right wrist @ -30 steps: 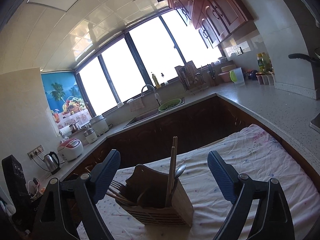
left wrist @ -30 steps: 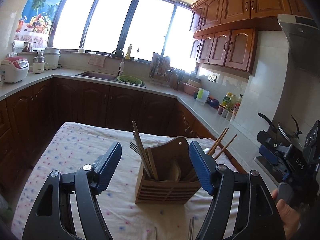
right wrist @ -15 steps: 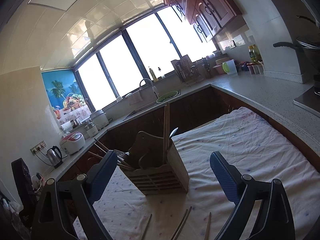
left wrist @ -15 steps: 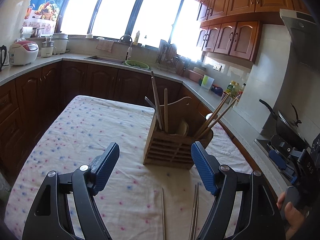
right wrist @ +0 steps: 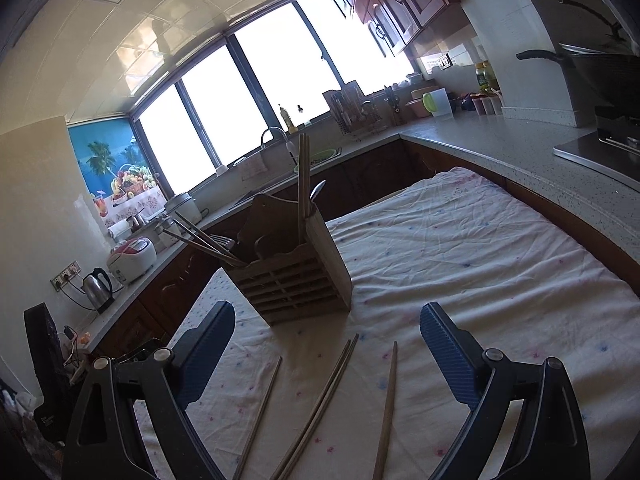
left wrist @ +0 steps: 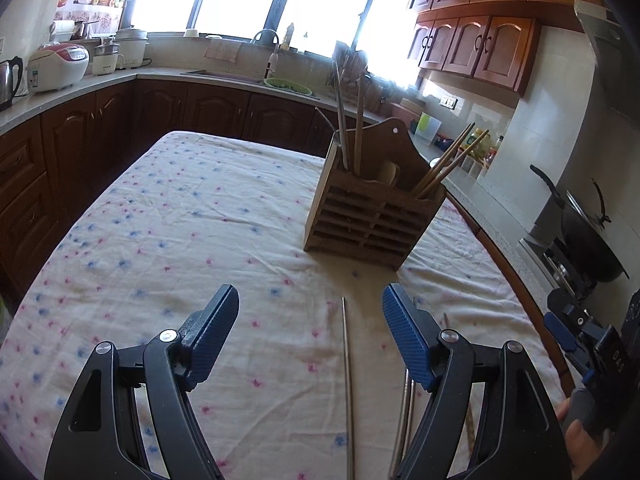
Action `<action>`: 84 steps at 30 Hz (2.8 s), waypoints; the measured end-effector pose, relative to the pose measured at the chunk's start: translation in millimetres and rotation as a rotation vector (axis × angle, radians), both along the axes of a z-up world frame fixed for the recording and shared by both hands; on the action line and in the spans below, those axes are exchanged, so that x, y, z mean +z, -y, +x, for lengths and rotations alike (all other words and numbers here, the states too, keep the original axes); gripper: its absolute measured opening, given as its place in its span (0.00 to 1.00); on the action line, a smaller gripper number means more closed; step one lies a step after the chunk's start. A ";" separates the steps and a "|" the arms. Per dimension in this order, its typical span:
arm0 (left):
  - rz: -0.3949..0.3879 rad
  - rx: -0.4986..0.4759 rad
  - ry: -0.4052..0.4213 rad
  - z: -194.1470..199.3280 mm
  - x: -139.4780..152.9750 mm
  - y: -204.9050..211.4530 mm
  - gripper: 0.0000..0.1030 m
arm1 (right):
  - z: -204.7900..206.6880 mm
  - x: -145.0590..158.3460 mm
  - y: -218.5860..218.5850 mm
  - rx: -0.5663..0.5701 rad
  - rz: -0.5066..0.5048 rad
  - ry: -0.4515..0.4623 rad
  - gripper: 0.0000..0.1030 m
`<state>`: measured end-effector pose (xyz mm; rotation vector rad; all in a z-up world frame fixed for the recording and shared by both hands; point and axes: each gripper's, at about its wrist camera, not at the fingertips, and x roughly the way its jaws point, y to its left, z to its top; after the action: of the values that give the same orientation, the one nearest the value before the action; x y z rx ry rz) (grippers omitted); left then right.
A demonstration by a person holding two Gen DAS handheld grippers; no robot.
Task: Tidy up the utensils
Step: 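Move both open tools back over the remaining chopsticks, then grasp a metal chopstick with the left tool while the right tool grasps a wooden one, then lift both chopsticks and lower them into the wooden holder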
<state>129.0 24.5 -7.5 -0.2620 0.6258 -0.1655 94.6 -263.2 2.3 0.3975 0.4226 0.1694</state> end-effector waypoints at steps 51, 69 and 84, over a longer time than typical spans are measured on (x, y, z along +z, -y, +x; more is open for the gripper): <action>0.302 -0.201 -0.262 82.9 -75.3 93.9 0.06 | 96.9 -90.4 -31.6 0.046 -0.379 -0.422 0.13; -0.005 -0.181 -0.168 42.0 -14.7 27.0 0.04 | 53.7 -38.4 -20.1 0.111 -0.138 -0.264 0.05; -0.097 -0.191 -0.009 -3.5 44.3 1.8 0.04 | 0.9 43.8 -28.1 0.123 -0.108 -0.024 0.05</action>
<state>125.5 22.7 36.8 -0.2968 0.6519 -0.3796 95.6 -235.1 46.1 0.2675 0.4778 0.2603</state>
